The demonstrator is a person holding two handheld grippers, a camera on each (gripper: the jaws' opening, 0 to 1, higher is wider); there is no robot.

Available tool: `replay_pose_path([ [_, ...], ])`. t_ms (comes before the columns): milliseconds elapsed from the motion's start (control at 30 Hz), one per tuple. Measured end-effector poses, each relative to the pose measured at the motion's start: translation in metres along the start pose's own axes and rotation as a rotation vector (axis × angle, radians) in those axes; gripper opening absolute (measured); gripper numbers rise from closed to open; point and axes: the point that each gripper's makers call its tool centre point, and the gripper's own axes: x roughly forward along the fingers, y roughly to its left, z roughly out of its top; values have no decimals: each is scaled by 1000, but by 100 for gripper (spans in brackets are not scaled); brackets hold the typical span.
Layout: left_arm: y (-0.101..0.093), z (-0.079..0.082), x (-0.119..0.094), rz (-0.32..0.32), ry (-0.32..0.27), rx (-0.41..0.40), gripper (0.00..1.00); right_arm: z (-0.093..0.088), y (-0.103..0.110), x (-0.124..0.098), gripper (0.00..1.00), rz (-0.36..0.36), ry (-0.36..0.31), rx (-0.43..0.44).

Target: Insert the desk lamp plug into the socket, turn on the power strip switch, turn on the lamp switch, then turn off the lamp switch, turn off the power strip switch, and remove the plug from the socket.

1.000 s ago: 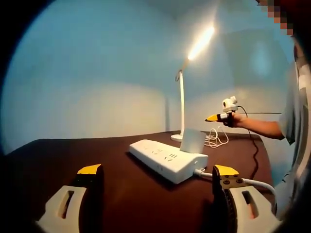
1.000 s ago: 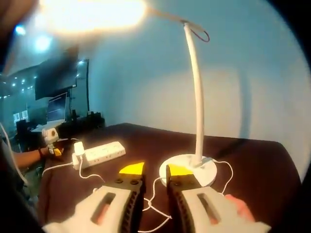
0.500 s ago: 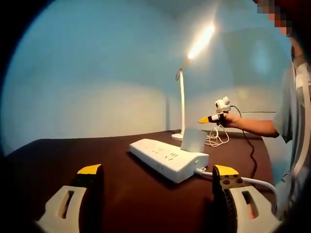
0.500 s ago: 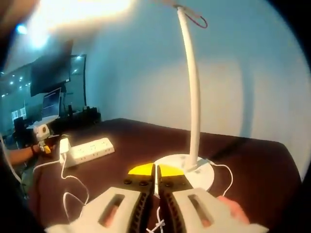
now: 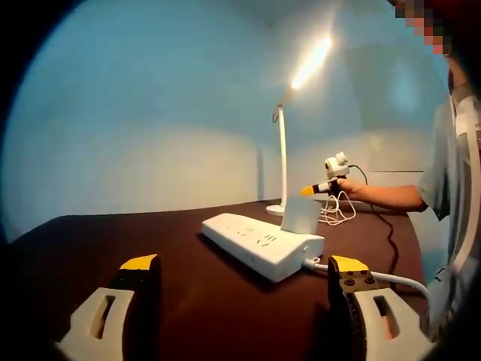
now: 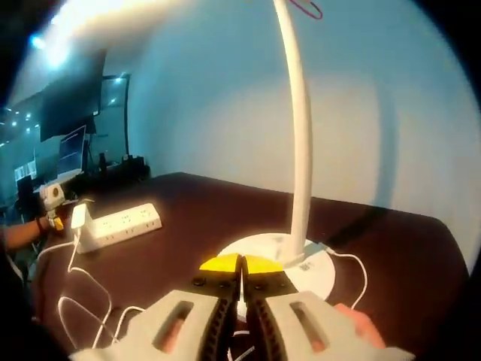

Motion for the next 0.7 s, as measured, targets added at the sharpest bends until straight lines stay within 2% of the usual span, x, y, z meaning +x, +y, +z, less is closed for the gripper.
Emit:
replay_pose_path([
  [200, 0, -2, 1, 4, 8, 2, 88, -8, -5, 13, 3, -2, 13, 4],
  [700, 5, -3, 1, 22, 17, 6, 87, -19, -8, 22, 3, 4, 11, 37],
])
